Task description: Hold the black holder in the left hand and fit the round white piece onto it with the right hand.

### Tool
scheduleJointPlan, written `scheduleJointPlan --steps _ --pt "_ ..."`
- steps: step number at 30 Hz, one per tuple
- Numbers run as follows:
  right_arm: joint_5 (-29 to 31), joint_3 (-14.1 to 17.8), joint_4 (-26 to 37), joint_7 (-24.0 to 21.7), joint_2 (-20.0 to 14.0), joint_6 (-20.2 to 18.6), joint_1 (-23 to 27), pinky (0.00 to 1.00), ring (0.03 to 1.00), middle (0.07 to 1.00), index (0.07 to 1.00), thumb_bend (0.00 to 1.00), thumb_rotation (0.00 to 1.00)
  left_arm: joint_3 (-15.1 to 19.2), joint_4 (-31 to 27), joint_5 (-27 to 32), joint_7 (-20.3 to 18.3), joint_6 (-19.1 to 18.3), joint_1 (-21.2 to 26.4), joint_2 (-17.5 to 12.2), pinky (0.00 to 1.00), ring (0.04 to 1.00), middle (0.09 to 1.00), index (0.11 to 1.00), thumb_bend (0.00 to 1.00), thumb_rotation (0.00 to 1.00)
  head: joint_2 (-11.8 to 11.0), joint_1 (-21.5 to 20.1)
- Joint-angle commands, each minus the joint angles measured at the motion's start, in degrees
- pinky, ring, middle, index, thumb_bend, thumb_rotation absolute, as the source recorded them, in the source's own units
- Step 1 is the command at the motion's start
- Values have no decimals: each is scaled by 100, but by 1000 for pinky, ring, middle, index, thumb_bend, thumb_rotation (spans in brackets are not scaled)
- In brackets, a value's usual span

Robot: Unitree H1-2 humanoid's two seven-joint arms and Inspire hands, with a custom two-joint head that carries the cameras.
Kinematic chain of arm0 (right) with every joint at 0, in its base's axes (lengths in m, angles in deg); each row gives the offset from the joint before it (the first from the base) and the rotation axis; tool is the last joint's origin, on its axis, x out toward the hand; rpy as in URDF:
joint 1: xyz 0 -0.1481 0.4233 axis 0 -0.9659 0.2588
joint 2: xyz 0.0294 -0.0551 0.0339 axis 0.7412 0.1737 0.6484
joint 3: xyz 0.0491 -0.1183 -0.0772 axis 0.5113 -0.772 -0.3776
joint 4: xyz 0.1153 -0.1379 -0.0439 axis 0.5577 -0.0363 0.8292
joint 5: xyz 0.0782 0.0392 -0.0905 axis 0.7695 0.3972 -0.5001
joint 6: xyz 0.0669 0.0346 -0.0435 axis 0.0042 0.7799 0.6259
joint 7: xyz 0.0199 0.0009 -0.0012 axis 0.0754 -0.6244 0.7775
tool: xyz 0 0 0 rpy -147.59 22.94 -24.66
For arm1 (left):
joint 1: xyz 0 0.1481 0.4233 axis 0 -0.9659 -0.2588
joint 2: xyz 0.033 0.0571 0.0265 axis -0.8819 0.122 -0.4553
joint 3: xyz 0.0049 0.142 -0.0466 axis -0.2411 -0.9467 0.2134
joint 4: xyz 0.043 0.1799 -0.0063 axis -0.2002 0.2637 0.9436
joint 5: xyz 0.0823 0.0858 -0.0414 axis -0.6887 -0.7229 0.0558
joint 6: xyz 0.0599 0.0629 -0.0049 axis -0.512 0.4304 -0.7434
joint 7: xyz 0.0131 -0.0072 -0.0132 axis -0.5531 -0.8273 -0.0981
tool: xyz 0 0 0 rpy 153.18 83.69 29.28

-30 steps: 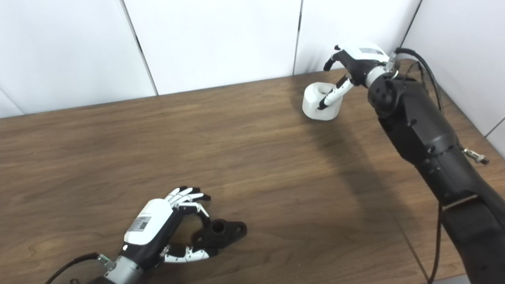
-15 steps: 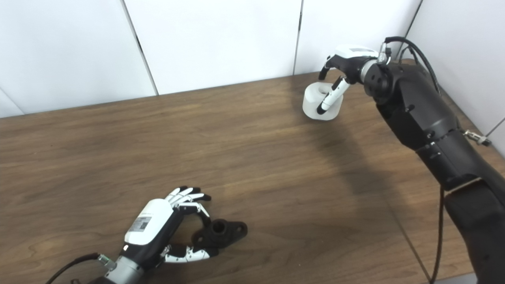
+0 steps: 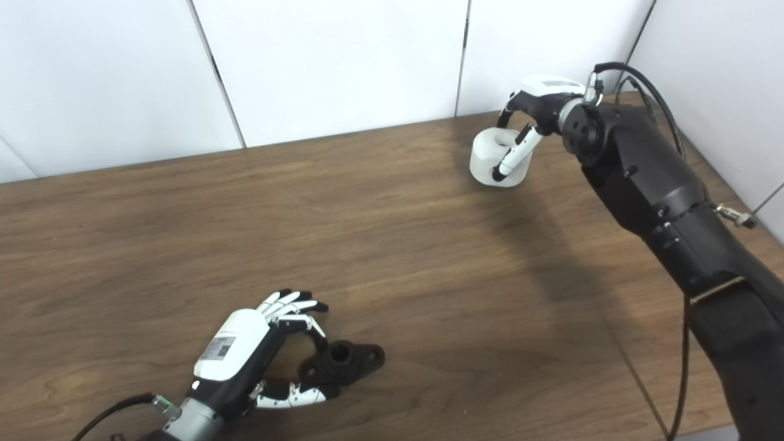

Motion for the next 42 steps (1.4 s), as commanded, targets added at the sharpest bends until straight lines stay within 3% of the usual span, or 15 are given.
scheduleJointPlan --steps 1,22,42 --pt "-64 77 65 190 -109 68 202 998 1000 980 748 1000 345 -85 30 -109 -107 58 -76 4 946 905 821 486 520 49 5 7" --pt "22 151 104 463 -79 310 84 972 1000 916 627 1000 292 -88 -11 -116 -141 21 -85 48 947 909 822 486 520 49 57 50" --pt "-76 115 182 722 -85 421 -29 928 1000 885 586 971 217 -86 0 -135 -137 55 -71 88 938 907 822 486 520 49 112 101"
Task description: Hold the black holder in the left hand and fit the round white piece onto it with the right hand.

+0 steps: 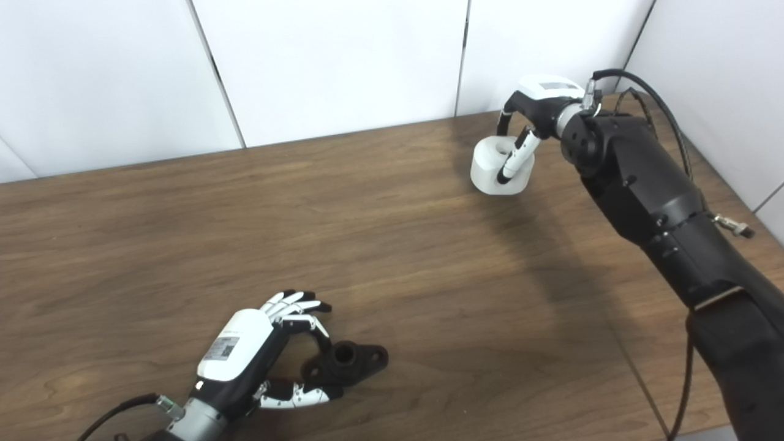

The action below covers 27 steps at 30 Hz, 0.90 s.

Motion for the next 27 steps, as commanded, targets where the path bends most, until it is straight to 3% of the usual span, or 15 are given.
scheduleJointPlan --steps 1,11,12,13,15,27 --pt "-90 65 164 194 -122 163 156 929 1000 883 584 970 207 -76 -3 -69 -139 16 -60 15 938 906 821 486 520 49 7 4" --pt "-53 104 120 292 -162 270 45 934 997 873 567 952 134 -89 -6 -119 -199 -47 -10 84 946 909 815 486 520 50 27 59" --pt "-48 121 120 333 -166 296 24 935 995 869 529 744 137 -94 -6 -132 -196 -50 -9 95 947 909 815 486 520 50 31 75" --pt "-41 152 132 411 -161 336 -5 926 988 861 509 638 137 -96 -1 -138 -181 -42 -10 104 947 908 814 486 520 49 31 75" --pt "-37 217 174 572 -151 411 -61 890 955 827 490 548 134 -104 2 -156 -182 -44 -9 116 943 906 812 486 520 49 43 84" --pt "18 359 175 815 -117 619 -71 914 923 788 483 525 131 -126 85 -163 -171 -23 33 142 945 909 817 486 519 50 27 106"
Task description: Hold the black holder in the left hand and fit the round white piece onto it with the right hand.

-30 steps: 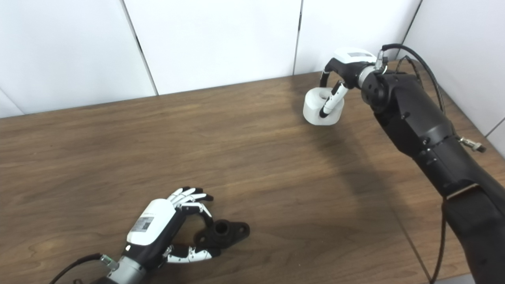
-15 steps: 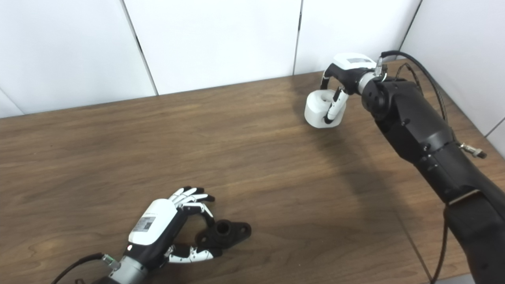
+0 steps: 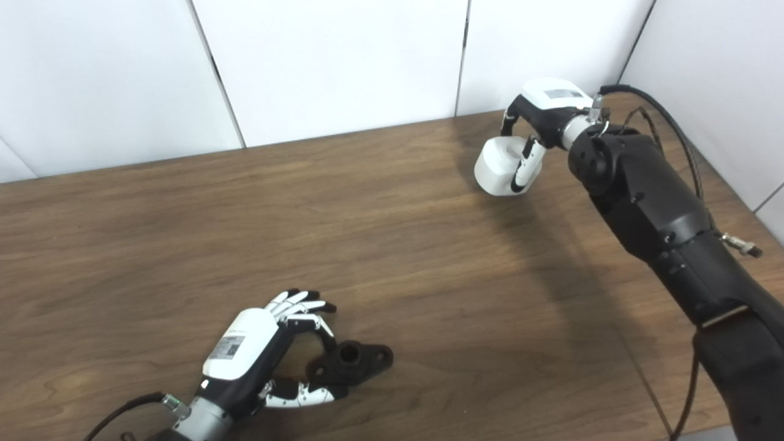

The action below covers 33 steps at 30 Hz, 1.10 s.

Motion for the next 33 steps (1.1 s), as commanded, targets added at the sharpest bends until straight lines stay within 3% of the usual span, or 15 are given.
scheduleJointPlan --steps 1,11,14,23,28,33 --pt "-1 145 177 186 -122 136 245 912 924 789 483 525 131 -100 84 -109 -121 20 27 41 944 909 817 486 519 50 1 1" --pt "-30 163 620 -92 -172 22 326 888 926 792 483 525 132 -123 229 -121 -49 42 54 141 941 902 819 486 519 48 -61 33" --pt "-126 119 1095 -461 -213 -138 384 886 922 787 483 525 132 -133 306 -147 -7 69 81 187 935 897 817 486 520 48 -79 61" --pt "-307 -46 2629 -1625 -339 33 557 840 898 781 483 526 137 -163 500 -153 13 37 170 310 936 894 822 486 520 48 -133 216" --pt "-420 -23 3470 -2213 -267 -54 559 821 893 777 483 526 138 -203 572 -183 55 13 208 367 933 891 821 486 520 49 -120 318" --pt "-167 91 4108 -2634 -201 -56 514 838 889 771 483 525 136 -233 610 -179 74 -11 241 419 931 891 820 486 520 48 -85 420"
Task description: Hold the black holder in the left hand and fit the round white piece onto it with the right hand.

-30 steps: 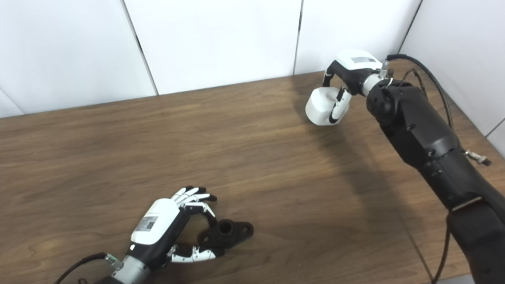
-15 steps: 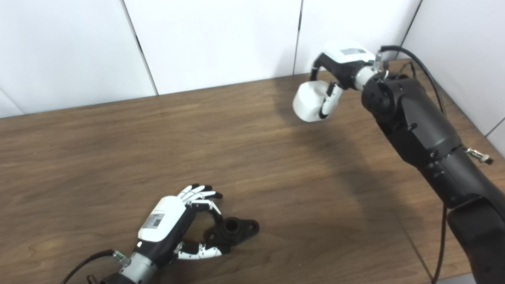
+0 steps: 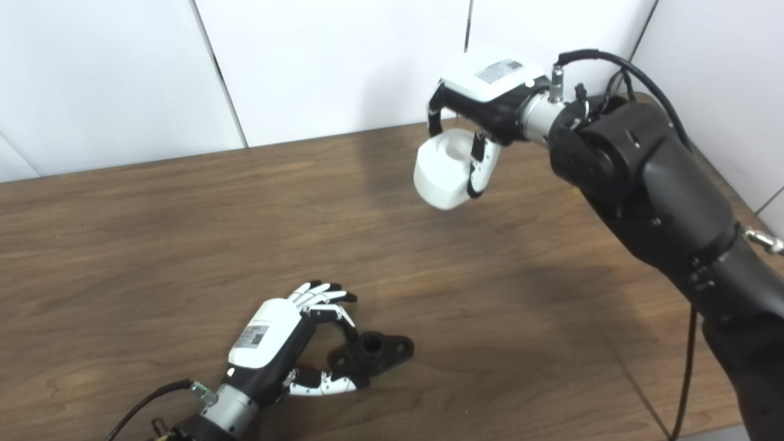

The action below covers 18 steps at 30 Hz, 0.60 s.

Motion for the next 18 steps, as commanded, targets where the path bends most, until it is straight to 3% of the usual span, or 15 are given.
scheduleJointPlan --steps 1,10,18 --pt "76 166 401 -179 -24 -51 267 835 889 772 483 525 136 -94 142 -82 -151 -70 11 31 932 891 820 486 519 48 18 29" --pt "183 128 1396 -1243 278 -300 375 782 880 764 482 526 137 -141 124 -123 -209 -184 89 112 935 894 819 486 518 49 167 172" --pt "263 132 1769 -1584 537 -292 162 765 879 764 482 525 135 -163 101 -91 -268 -289 148 156 931 895 819 486 518 48 298 227"
